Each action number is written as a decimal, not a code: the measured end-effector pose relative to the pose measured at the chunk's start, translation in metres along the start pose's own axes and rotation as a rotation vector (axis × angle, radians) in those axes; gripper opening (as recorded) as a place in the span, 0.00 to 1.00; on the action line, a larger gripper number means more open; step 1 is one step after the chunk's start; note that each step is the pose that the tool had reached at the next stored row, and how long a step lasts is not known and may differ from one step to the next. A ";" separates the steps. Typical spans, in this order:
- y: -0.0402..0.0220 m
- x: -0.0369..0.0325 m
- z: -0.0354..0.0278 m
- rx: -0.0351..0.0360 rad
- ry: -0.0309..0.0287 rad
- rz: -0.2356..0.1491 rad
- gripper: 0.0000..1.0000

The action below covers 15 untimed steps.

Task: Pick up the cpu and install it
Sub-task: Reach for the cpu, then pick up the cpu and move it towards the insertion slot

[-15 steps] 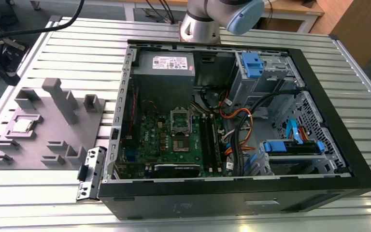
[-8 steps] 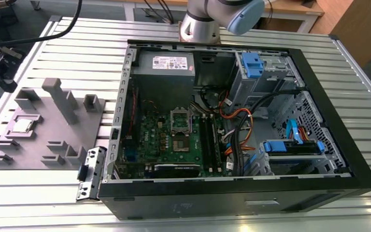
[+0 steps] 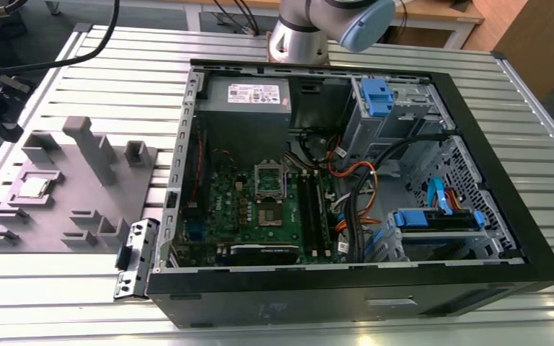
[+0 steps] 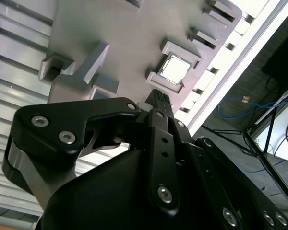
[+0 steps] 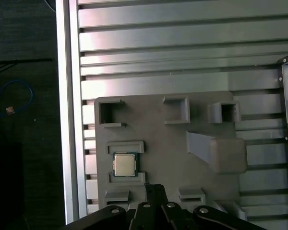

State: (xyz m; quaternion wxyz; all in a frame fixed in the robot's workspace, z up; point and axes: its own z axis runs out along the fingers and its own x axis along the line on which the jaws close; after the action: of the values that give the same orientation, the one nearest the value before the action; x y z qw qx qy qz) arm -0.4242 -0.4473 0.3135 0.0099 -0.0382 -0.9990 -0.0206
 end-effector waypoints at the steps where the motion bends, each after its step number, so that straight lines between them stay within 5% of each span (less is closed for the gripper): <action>1: -0.0001 0.0001 0.0006 0.0000 0.0000 0.000 0.11; 15: -0.0008 0.0034 0.0059 0.0001 0.0020 0.000 0.11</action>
State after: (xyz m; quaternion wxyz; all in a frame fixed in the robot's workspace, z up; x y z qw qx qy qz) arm -0.4278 -0.4477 0.3076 0.0109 -0.0382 -0.9990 -0.0206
